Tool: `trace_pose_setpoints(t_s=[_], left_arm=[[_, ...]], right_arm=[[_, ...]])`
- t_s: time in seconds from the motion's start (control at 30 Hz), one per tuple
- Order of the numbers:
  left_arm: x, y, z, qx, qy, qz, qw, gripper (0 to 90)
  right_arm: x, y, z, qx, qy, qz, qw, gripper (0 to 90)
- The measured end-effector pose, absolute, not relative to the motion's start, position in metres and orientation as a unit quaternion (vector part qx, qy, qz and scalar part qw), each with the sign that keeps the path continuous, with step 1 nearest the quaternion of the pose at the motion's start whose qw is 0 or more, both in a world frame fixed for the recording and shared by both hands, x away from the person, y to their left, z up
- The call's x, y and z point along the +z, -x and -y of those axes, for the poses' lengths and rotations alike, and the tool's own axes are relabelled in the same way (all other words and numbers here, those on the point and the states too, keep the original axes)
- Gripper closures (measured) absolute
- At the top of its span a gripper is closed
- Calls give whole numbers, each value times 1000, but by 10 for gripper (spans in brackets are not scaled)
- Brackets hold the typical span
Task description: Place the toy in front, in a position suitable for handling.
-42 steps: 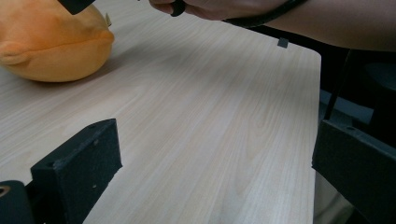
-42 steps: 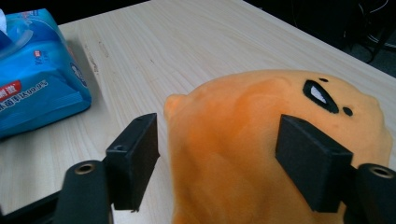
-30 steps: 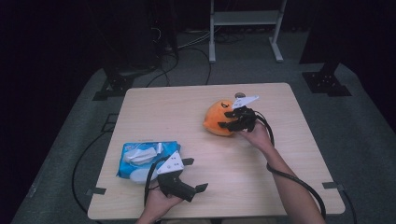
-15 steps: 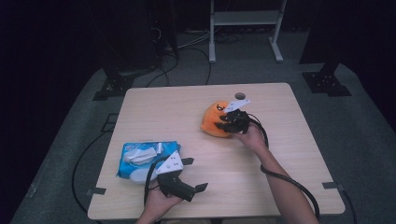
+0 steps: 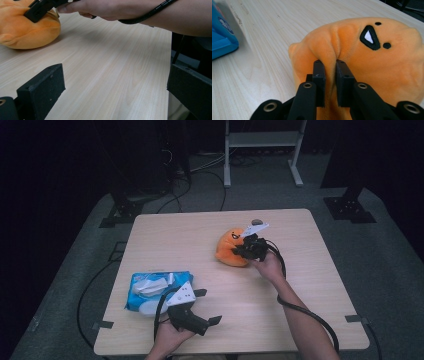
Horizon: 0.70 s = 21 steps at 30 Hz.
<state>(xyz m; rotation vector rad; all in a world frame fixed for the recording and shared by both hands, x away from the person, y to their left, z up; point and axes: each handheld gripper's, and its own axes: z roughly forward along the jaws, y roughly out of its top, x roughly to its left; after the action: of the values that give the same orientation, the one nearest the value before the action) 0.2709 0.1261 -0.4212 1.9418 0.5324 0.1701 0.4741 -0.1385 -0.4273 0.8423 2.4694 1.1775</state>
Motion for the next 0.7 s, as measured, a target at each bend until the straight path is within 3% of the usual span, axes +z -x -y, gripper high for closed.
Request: trace_pose_setpoints(t_s=[0.7], left_arm=[[-417, -269, -132, 78, -806, -224, 543, 3]], right_arm=[[-405, -468, 164, 421, -314, -845, 105, 825]])
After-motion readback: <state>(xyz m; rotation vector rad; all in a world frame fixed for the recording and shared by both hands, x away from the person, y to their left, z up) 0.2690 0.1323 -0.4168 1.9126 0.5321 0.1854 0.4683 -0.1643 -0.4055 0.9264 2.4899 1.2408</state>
